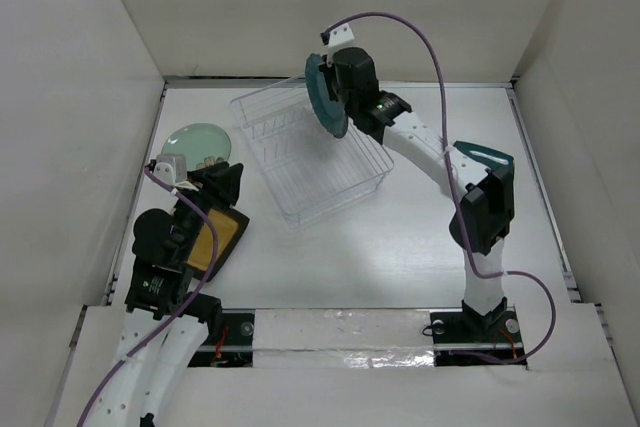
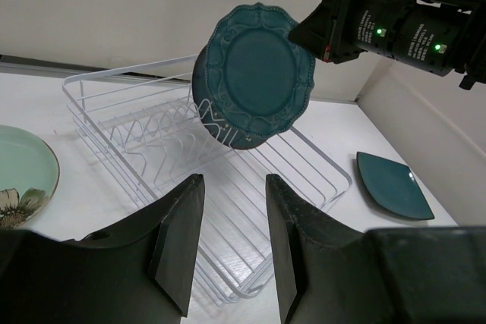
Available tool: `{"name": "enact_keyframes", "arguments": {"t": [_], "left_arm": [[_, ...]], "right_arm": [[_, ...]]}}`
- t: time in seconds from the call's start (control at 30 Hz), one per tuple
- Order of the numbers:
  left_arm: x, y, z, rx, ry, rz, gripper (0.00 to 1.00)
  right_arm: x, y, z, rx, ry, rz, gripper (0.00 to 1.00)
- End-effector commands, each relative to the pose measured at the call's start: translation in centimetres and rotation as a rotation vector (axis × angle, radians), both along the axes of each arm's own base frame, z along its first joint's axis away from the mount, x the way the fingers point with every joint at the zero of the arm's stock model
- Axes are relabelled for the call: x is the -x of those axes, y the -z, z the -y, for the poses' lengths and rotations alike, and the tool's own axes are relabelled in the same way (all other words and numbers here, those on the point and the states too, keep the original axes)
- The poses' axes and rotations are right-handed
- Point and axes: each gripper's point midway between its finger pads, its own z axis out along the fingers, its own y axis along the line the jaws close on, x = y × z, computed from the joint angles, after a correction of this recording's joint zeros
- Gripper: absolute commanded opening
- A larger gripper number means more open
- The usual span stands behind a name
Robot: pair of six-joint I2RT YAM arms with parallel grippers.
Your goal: Load the plates into the dish rack
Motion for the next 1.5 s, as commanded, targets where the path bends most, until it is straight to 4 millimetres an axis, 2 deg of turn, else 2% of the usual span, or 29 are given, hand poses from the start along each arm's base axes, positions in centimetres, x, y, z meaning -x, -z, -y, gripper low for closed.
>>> {"name": "enact_keyframes", "arguments": {"t": [0.0, 0.07, 0.1, 0.17, 0.2, 0.3, 0.33, 0.4, 0.67, 0.9, 1.27, 1.47], "left_arm": [[0.1, -0.9, 0.3, 0.005, 0.018, 0.040, 0.35], [0.0, -0.9, 0.3, 0.004, 0.017, 0.037, 0.35], [-0.1, -0.7, 0.4, 0.004, 0.020, 0.031, 0.35], [-0.1, -0.7, 0.5, 0.003, 0.023, 0.031, 0.35], [0.1, -1.0, 0.4, 0.006, 0.023, 0.041, 0.35], [-0.1, -0.8, 0.4, 0.005, 0.017, 0.032, 0.35], [-0.1, -0.7, 0.4, 0.004, 0.018, 0.029, 0.35], [0.0, -0.7, 0.5, 0.003, 0.025, 0.031, 0.35], [0.0, -0.7, 0.5, 0.003, 0.028, 0.034, 0.35], [0.2, -0.9, 0.5, 0.005, 0.028, 0.039, 0.35], [0.1, -1.0, 0.5, 0.006, 0.026, 0.042, 0.35], [0.2, -1.1, 0.4, 0.007, 0.025, 0.046, 0.35]], "right_arm": [[0.2, -11.3, 0.3, -0.127, 0.080, 0.312, 0.00], [-0.4, -10.5, 0.7, -0.084, 0.121, 0.316, 0.00], [-0.3, -10.3, 0.2, -0.075, 0.121, 0.319, 0.00], [-0.5, -10.4, 0.5, -0.071, 0.147, 0.332, 0.00], [-0.4, -10.4, -0.2, -0.075, 0.137, 0.336, 0.00], [-0.6, -10.4, -0.3, -0.037, 0.162, 0.359, 0.00], [-0.4, -11.4, -0.3, -0.018, 0.179, 0.387, 0.00], [-0.3, -11.6, -0.5, -0.002, 0.191, 0.403, 0.00], [-0.8, -10.7, -0.7, 0.044, 0.225, 0.417, 0.00], [-1.3, -7.4, -1.6, 0.078, 0.197, 0.369, 0.00], [-1.7, -2.8, -3.1, -0.004, 0.101, 0.256, 0.00], [-2.4, -0.2, -2.7, -0.088, 0.061, 0.176, 0.00]]}}
